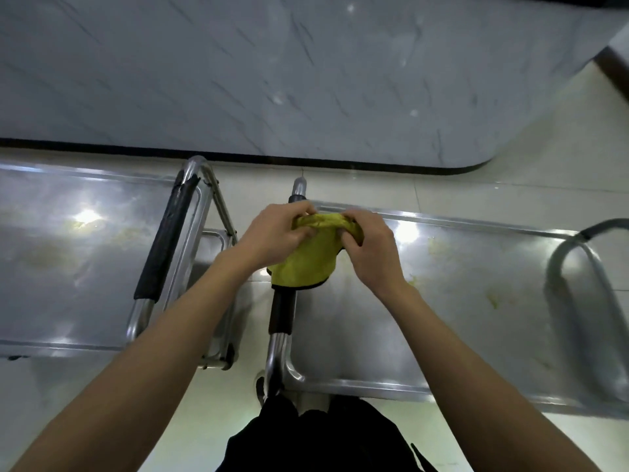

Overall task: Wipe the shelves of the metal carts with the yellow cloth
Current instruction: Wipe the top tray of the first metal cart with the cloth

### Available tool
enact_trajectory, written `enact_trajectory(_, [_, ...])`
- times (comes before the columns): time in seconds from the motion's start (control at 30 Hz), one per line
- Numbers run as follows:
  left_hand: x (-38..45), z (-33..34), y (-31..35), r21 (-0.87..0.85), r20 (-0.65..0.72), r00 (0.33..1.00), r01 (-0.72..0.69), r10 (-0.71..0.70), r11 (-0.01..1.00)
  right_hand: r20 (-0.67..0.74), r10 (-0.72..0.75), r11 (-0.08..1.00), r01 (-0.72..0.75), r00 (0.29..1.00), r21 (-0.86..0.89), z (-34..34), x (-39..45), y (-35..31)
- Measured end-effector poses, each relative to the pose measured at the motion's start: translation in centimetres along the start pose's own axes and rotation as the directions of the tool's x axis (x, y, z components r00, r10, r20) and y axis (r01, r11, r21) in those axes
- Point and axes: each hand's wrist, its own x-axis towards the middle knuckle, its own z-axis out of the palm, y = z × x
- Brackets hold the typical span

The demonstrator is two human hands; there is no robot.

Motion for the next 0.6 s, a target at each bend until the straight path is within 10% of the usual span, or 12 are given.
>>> enact_trajectory(0.6, [5.7,5.5,9.0,-0.366,-0.085,0.988,0.09,-0.13,0.926,0.036,0.164,0.968,-0.168,0.986,0.185,-1.8,-1.9,5.1])
